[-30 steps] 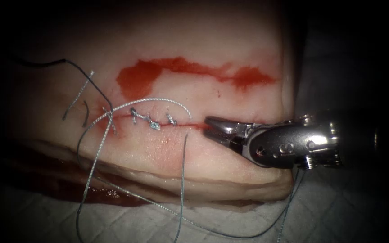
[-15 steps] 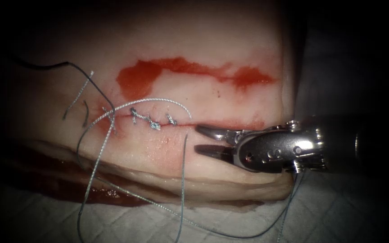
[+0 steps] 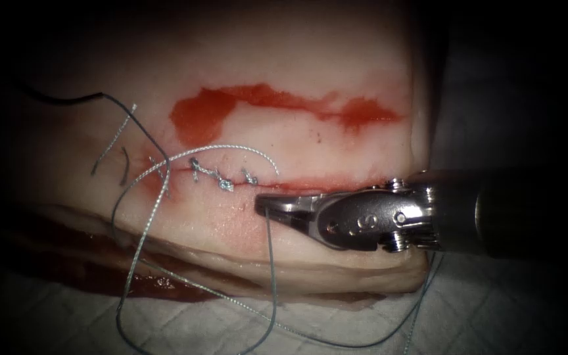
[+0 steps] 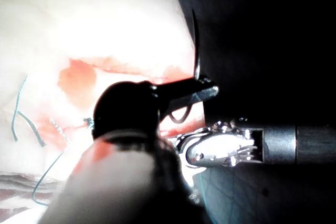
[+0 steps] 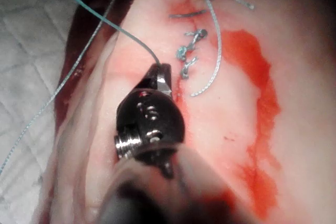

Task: Wound Closure
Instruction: Pull the thread all the way through the tissue, leaving a short tail on the top side of the wound

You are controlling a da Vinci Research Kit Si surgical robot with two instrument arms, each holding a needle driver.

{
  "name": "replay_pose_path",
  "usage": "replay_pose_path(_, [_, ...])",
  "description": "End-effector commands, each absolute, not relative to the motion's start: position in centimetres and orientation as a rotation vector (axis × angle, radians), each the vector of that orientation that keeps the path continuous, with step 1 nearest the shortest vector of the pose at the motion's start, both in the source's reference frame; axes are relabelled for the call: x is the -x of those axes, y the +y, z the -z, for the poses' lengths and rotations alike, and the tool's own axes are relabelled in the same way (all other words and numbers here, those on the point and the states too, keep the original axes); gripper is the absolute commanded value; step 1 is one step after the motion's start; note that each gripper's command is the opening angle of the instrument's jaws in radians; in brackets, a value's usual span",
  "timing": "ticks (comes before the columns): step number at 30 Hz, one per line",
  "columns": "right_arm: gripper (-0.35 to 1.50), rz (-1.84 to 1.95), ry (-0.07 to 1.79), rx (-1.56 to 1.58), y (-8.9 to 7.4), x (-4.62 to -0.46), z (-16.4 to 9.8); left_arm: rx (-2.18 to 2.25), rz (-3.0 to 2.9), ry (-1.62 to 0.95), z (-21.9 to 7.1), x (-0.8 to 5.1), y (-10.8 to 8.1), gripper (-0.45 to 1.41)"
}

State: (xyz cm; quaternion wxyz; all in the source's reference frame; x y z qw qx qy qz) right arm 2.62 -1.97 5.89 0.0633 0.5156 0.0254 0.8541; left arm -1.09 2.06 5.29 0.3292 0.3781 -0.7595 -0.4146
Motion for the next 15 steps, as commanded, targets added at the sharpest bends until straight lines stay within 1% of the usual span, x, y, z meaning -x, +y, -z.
replay_pose_path(1, [-0.35,-2.581,0.043,-1.522,-1.9,-2.66,-5.9,-0.991,1.080,-1.987,-5.3,1.14,2.1,-0.45])
replay_pose_path(8, [-0.35,-2.646,0.070,-1.509,-1.8,-2.23,-5.4,-1.002,1.078,-1.983,-5.3,1.14,2.1,-0.45])
replay_pose_path(11, [-0.35,-2.684,0.109,-1.526,-1.7,-1.99,-5.2,-1.005,1.074,-1.981,-5.3,1.14,2.1,-0.45])
replay_pose_path(12, [-0.35,-2.719,0.108,-1.549,-1.7,-1.84,-5.0,-1.004,1.076,-1.982,-5.3,1.14,2.1,-0.45])
replay_pose_path(14, [-0.35,-2.723,0.122,-1.559,-1.6,-1.78,-4.9,-1.004,1.076,-1.982,-5.3,1.15,2.1,-0.45])
replay_pose_path(15, [-0.35,-2.725,0.176,-1.584,-1.5,-1.66,-4.7,-1.003,1.076,-1.982,-5.3,1.15,2.1,-0.45])
